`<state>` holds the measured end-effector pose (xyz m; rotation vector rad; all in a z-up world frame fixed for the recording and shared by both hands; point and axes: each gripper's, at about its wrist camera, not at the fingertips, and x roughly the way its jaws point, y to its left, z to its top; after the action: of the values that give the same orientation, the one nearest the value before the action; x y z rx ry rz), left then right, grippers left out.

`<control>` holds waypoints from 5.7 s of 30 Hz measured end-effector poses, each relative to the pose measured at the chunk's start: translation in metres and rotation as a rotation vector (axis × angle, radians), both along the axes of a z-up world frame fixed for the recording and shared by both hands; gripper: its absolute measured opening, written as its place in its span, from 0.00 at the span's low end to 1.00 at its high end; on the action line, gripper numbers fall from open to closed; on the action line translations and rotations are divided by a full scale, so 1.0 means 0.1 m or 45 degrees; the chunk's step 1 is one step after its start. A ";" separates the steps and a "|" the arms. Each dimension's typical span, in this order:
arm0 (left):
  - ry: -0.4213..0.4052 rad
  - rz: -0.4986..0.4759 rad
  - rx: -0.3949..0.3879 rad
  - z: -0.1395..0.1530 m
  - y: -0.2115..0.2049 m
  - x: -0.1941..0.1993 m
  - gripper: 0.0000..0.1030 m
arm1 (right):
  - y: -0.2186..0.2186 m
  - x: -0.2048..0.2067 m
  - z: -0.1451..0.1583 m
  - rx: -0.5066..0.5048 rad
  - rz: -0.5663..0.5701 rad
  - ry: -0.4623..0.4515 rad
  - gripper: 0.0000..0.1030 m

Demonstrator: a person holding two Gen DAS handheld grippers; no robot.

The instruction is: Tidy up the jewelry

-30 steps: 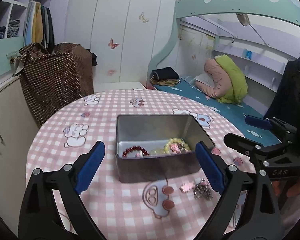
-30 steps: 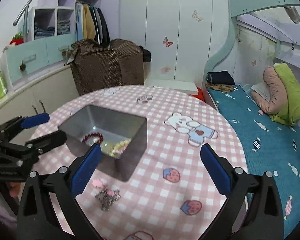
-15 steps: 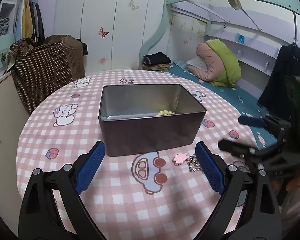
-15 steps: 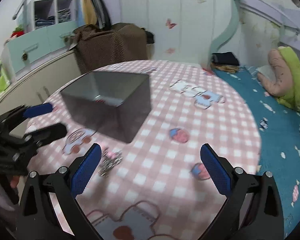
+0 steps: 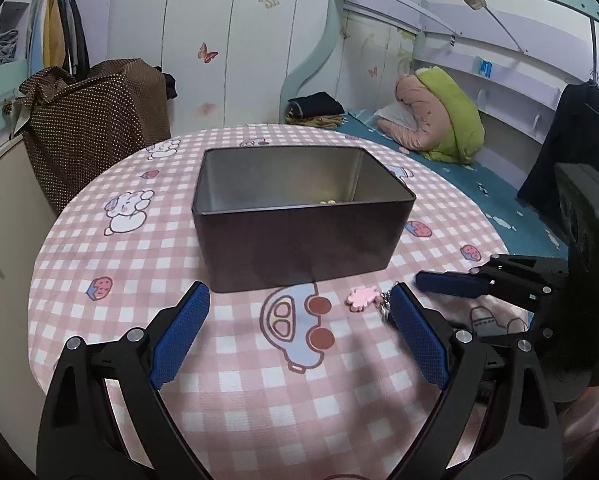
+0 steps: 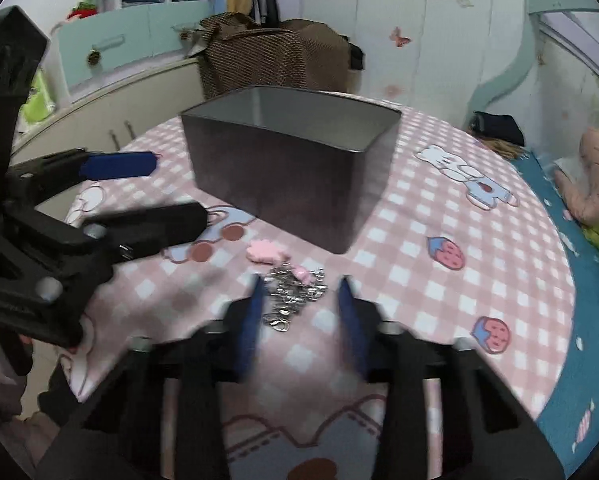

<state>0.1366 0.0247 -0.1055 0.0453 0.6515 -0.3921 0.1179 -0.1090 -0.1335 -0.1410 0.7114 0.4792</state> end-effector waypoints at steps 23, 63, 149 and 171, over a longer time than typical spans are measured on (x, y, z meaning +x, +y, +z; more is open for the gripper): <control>0.135 -0.135 0.075 -0.23 -0.52 0.24 0.53 | -0.66 -0.02 0.32 0.106 -0.206 -0.092 0.09; -0.062 -0.051 0.018 0.27 -0.20 0.00 0.16 | -0.58 0.03 0.67 0.214 -0.210 -0.179 0.09; -0.357 0.263 -0.008 0.95 -0.03 -0.36 0.93 | -0.51 -0.33 1.08 0.213 -0.495 -0.438 0.93; -0.541 0.364 -0.002 0.86 -0.16 -0.79 0.94 | -0.51 -0.61 0.89 0.204 -0.686 -0.649 0.93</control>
<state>0.0571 0.0085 -0.0192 0.0322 0.2313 -0.0989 0.0572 -0.1598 -0.0444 0.0807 0.1885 -0.0258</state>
